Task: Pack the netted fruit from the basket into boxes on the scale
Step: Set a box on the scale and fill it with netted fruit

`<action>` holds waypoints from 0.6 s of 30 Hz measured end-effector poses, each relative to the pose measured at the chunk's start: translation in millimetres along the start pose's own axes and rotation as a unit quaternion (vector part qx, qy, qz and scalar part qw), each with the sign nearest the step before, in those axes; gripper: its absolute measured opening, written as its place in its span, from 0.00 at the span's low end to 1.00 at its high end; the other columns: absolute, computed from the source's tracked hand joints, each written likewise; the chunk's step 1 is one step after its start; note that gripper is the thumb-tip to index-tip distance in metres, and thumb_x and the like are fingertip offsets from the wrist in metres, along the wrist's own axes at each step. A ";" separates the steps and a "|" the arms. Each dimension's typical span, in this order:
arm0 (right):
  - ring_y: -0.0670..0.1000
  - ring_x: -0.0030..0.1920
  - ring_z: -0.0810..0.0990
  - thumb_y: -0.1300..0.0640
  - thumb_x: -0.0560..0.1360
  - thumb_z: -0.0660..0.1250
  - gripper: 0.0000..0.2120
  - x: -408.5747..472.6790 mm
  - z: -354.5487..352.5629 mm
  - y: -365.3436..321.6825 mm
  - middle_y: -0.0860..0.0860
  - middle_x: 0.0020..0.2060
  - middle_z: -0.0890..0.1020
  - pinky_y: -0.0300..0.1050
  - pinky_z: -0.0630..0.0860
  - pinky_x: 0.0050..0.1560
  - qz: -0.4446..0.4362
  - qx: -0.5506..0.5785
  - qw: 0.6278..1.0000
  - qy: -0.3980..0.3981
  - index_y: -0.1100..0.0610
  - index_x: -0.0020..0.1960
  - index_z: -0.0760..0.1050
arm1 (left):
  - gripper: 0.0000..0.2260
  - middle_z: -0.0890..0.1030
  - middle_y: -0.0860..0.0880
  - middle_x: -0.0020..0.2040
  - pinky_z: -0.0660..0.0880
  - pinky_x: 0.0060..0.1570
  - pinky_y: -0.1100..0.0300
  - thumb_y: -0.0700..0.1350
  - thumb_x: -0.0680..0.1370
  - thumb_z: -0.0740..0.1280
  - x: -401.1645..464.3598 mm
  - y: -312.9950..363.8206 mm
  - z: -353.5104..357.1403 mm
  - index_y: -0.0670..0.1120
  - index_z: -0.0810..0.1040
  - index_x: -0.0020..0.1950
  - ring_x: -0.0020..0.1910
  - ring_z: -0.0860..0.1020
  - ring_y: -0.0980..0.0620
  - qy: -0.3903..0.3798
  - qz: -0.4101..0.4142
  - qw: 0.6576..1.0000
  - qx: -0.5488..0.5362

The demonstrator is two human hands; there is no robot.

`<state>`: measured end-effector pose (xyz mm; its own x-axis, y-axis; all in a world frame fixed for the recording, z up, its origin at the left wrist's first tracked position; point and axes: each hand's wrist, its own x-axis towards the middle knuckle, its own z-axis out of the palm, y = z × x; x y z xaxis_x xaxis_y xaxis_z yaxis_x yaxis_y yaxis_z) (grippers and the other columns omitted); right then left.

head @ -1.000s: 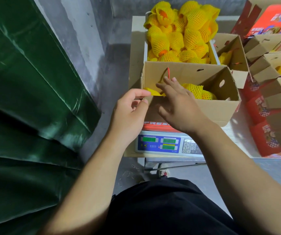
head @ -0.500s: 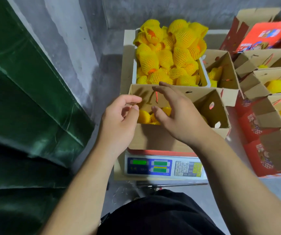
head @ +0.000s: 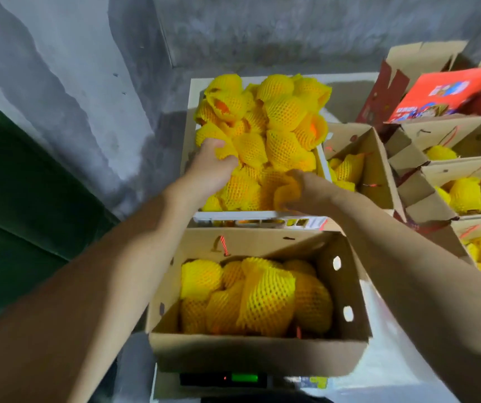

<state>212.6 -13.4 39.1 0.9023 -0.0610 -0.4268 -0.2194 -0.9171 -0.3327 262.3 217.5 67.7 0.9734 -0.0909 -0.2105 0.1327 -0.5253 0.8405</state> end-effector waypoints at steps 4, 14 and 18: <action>0.64 0.67 0.70 0.32 0.67 0.68 0.40 22.2 38.4 18.8 0.59 0.65 0.71 0.59 0.69 0.62 0.001 0.006 0.998 0.069 0.54 0.69 0.62 | 0.42 0.68 0.39 0.76 0.71 0.71 0.40 0.62 0.71 0.70 65.2 -10.6 13.3 0.46 0.60 0.79 0.74 0.70 0.36 0.055 -0.117 0.992 -0.001; 0.60 0.60 0.72 0.30 0.62 0.57 0.29 29.7 53.5 22.1 0.48 0.52 0.62 0.51 0.65 0.51 -0.019 0.025 0.990 0.134 0.47 0.54 0.55 | 0.47 0.60 0.39 0.76 0.71 0.69 0.46 0.57 0.70 0.80 78.9 -31.7 39.3 0.46 0.54 0.77 0.71 0.70 0.35 0.075 -0.066 0.982 0.158; 0.62 0.63 0.72 0.32 0.64 0.59 0.33 27.3 48.3 19.1 0.50 0.54 0.64 0.52 0.66 0.51 -0.004 0.036 0.992 0.120 0.51 0.61 0.61 | 0.49 0.57 0.42 0.71 0.73 0.62 0.52 0.53 0.69 0.81 67.3 -25.3 34.9 0.53 0.51 0.80 0.59 0.71 0.42 0.092 -0.082 0.989 0.085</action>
<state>215.1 -13.6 -19.6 0.9646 -0.1533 -0.2147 -0.2298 -0.8880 -0.3982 318.0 195.1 14.9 0.9610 0.1537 -0.2298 0.2731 -0.6565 0.7031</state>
